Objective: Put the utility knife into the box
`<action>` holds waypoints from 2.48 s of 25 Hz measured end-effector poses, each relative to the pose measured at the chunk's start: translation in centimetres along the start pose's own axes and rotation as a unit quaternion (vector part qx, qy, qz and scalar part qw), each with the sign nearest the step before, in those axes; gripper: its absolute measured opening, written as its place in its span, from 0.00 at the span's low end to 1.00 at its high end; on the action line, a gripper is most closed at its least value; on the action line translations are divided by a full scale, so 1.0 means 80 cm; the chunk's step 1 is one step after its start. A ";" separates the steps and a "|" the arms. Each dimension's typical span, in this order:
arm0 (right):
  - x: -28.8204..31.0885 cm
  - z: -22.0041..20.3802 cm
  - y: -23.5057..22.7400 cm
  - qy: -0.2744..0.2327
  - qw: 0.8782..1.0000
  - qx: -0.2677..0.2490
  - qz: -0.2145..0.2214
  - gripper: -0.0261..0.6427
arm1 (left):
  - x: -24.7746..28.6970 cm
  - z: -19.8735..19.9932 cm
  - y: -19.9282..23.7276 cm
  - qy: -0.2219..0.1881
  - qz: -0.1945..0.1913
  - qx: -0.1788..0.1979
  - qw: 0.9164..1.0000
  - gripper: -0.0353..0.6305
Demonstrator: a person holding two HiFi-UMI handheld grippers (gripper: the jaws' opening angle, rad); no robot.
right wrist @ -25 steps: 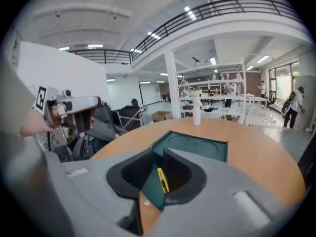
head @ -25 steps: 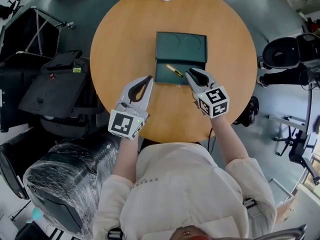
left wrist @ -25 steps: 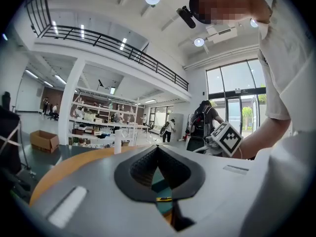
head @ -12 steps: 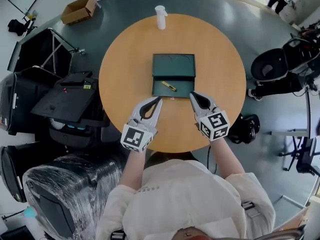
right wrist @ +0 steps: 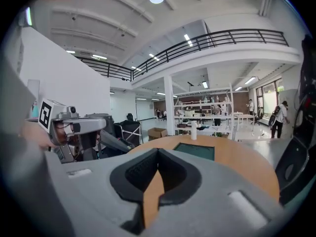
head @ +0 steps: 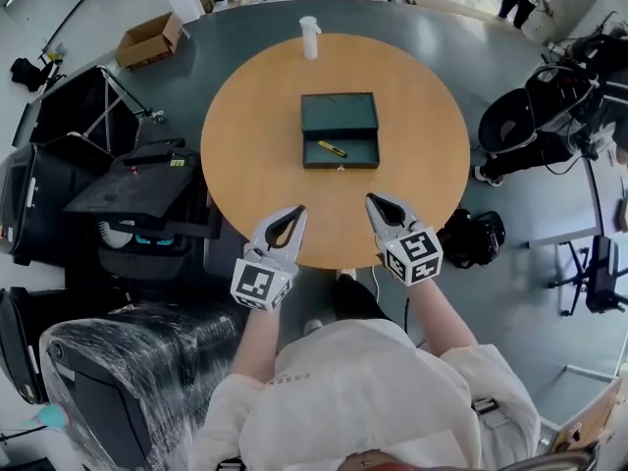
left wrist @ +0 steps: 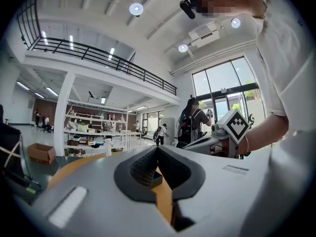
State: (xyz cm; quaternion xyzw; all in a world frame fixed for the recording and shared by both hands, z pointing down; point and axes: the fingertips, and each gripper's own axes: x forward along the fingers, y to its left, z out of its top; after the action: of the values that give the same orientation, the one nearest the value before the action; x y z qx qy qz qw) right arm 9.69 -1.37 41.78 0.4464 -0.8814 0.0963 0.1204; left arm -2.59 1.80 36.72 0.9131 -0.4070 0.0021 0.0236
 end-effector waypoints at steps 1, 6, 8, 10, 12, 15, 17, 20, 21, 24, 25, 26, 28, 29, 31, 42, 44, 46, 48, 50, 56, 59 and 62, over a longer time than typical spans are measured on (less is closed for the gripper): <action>-0.010 -0.007 0.019 0.003 1.000 0.002 0.000 0.03 | -0.021 -0.002 -0.006 -0.001 0.000 -0.003 1.000 0.07; -0.057 -0.020 0.107 0.000 1.000 -0.017 -0.001 0.03 | -0.114 0.003 -0.053 -0.018 -0.022 0.011 1.000 0.07; -0.080 -0.018 0.131 -0.010 1.000 -0.020 -0.009 0.03 | -0.143 0.005 -0.068 -0.022 -0.025 0.006 0.999 0.07; -0.104 -0.020 0.151 -0.018 0.999 -0.022 -0.019 0.03 | -0.167 0.004 -0.084 -0.021 -0.028 0.001 0.999 0.07; -0.126 -0.027 0.168 -0.021 0.999 -0.025 -0.025 0.03 | -0.187 -0.001 -0.098 -0.019 -0.029 -0.001 0.999 0.07; -0.157 -0.042 0.180 -0.014 0.999 -0.023 -0.032 0.03 | -0.207 -0.003 -0.123 -0.019 -0.031 -0.007 0.999 0.07; -0.176 -0.050 0.181 -0.009 0.999 -0.017 -0.036 0.03 | -0.213 -0.001 -0.140 -0.019 -0.032 -0.009 0.999 0.07; -0.201 -0.060 0.183 -0.003 0.999 -0.015 -0.032 0.03 | -0.217 0.002 -0.160 -0.030 -0.023 -0.016 0.999 0.07; -0.209 -0.062 0.183 -0.003 0.999 -0.017 -0.029 0.03 | -0.217 0.003 -0.166 -0.035 -0.016 -0.018 0.999 0.07; -0.236 -0.064 0.182 0.001 0.999 -0.026 -0.022 0.03 | -0.215 0.008 -0.191 -0.042 -0.005 -0.022 0.999 0.07; -0.245 -0.064 0.181 0.000 0.999 -0.027 -0.021 0.03 | -0.214 0.010 -0.202 -0.043 -0.005 -0.023 0.999 0.07; -0.254 -0.063 0.179 -0.002 0.999 -0.028 -0.021 0.03 | -0.213 0.012 -0.212 -0.045 -0.005 -0.024 0.999 0.07; -0.268 -0.063 0.178 -0.008 0.999 -0.024 -0.021 0.03 | -0.210 0.015 -0.227 -0.044 -0.004 -0.020 0.999 0.07; -0.274 -0.064 0.179 -0.010 0.999 -0.023 -0.021 0.03 | -0.208 0.016 -0.235 -0.042 -0.005 -0.018 0.999 0.07; -0.285 -0.067 0.180 -0.009 0.999 -0.025 -0.019 0.03 | -0.207 0.015 -0.249 -0.036 -0.008 -0.014 0.999 0.07; -0.296 -0.079 0.179 -0.011 1.000 -0.024 -0.008 0.03 | -0.206 0.007 -0.259 -0.020 0.001 -0.008 1.000 0.07; -0.295 -0.076 0.180 -0.014 1.000 -0.024 -0.006 0.03 | -0.205 0.009 -0.260 -0.021 -0.001 -0.005 1.000 0.07; -0.292 -0.073 0.179 -0.018 1.000 -0.022 -0.003 0.03 | -0.204 0.011 -0.260 -0.020 -0.001 -0.002 1.000 0.07; -0.289 -0.071 0.180 -0.020 1.000 -0.021 0.001 0.03 | -0.203 0.009 -0.258 -0.018 0.000 -0.001 1.000 0.07; -0.285 -0.070 0.182 -0.019 1.000 -0.023 0.006 0.03 | -0.203 0.007 -0.254 -0.015 0.002 -0.003 1.000 0.07; -0.277 -0.072 0.182 -0.016 0.999 -0.026 0.011 0.03 | -0.202 0.003 -0.248 -0.011 0.003 0.001 1.000 0.07; -0.275 -0.073 0.182 -0.013 1.000 -0.026 0.011 0.03 | -0.200 0.002 -0.248 -0.009 0.001 0.000 1.000 0.07; -0.272 -0.074 0.181 -0.009 1.000 -0.027 0.013 0.03 | -0.197 0.001 -0.247 -0.007 -0.002 0.000 1.000 0.07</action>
State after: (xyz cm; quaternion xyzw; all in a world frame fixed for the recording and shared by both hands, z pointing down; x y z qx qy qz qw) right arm 11.18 25.35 40.02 0.4325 -0.8904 0.0699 0.1230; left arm 1.55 26.70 35.43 0.9139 -0.4054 -0.0048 0.0210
